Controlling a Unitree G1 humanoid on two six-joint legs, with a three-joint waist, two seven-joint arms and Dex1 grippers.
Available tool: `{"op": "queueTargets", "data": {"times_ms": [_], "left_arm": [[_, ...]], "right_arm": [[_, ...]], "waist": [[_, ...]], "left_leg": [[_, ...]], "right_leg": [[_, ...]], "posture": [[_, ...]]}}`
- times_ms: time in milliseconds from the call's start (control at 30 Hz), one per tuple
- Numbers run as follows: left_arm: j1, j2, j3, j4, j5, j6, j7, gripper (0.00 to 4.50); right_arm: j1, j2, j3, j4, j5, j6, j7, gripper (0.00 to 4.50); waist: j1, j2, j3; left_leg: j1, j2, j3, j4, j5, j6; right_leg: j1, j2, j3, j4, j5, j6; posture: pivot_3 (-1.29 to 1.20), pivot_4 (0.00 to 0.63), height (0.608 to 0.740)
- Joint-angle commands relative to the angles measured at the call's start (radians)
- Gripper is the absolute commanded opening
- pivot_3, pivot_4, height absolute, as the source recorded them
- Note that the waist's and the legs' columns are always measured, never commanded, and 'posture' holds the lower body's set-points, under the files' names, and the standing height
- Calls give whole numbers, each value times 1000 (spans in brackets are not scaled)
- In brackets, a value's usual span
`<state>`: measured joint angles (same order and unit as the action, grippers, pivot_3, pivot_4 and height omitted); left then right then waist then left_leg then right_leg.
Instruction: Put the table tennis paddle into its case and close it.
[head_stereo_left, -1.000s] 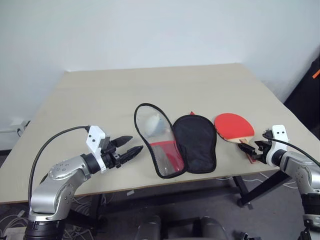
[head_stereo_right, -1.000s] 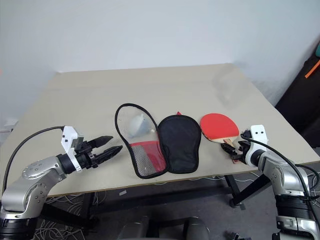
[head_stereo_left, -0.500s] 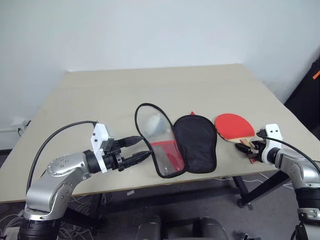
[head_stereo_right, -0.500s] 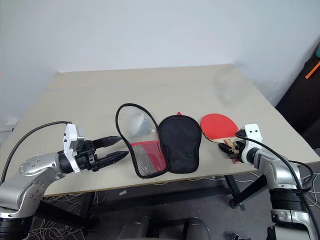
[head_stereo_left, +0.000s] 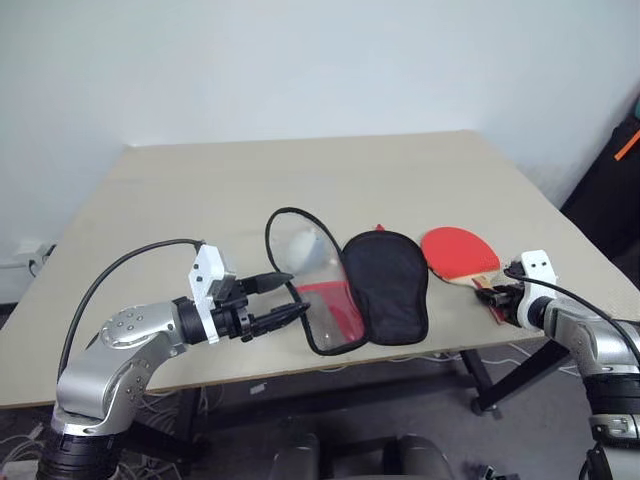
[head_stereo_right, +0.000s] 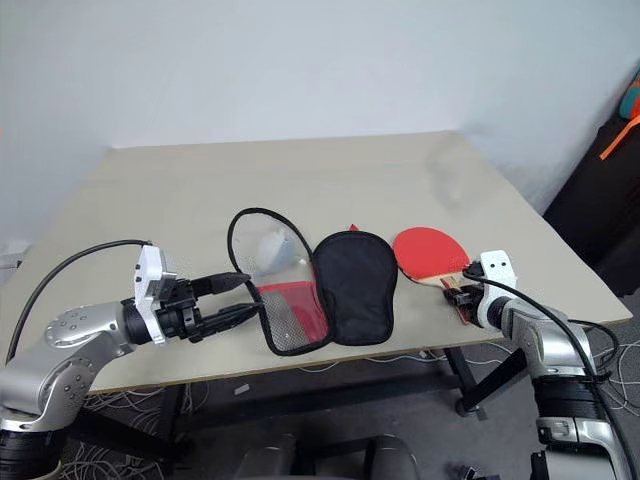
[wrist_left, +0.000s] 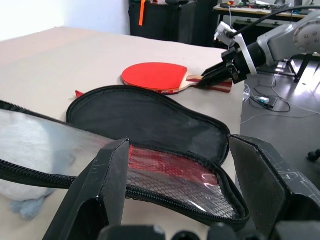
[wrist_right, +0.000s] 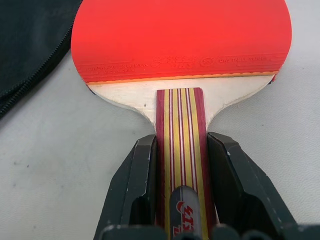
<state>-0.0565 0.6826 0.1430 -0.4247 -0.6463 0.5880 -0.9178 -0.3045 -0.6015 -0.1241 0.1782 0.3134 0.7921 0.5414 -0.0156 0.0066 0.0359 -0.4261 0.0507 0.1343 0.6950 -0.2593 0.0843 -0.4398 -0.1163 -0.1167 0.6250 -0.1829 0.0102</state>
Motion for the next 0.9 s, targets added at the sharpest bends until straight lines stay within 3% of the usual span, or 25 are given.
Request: {"op": "queueTargets", "data": {"times_ms": [33,267,400,567,767,900], "left_arm": [[-27,10,5,-20,-12,-9,-4,3311],[-30,10,3,-19,-15,-5,-3,3311],[-32,14,7,-17,-19,1,-2,3311],[-39,13,2,-12,-18,10,-1,3311],[-60,12,-15,5,-14,21,-8,3311],[-83,10,-29,23,-10,23,-13,3311]], "right_arm": [[8,0,14,0,-6,29,9,1171],[3,14,-14,-37,10,20,-9,1159],[-4,8,-104,-148,98,68,7,1159],[-75,18,-192,-248,143,185,-91,1159],[-108,18,-156,-385,124,271,-164,1159],[-137,50,-79,-410,108,441,-237,1159]], "waist": [[0,0,0],[-1,0,0],[0,3,2],[-4,7,4],[-5,7,4],[-4,7,4]], "left_leg": [[0,0,0,0,0,-1],[0,0,1,0,1,-2],[-2,0,0,0,1,-2],[-3,-1,2,-1,1,-2],[-3,0,2,-1,2,-2],[-3,0,2,-1,2,-2]], "right_leg": [[0,0,0,0,0,0],[0,0,0,0,0,0],[-2,0,0,0,0,0],[-3,1,2,0,0,0],[-3,1,3,0,0,0],[-3,1,3,0,0,0]], "posture": [[0,0,724],[0,0,724],[0,0,724],[0,0,724],[0,0,724],[0,0,724]]}}
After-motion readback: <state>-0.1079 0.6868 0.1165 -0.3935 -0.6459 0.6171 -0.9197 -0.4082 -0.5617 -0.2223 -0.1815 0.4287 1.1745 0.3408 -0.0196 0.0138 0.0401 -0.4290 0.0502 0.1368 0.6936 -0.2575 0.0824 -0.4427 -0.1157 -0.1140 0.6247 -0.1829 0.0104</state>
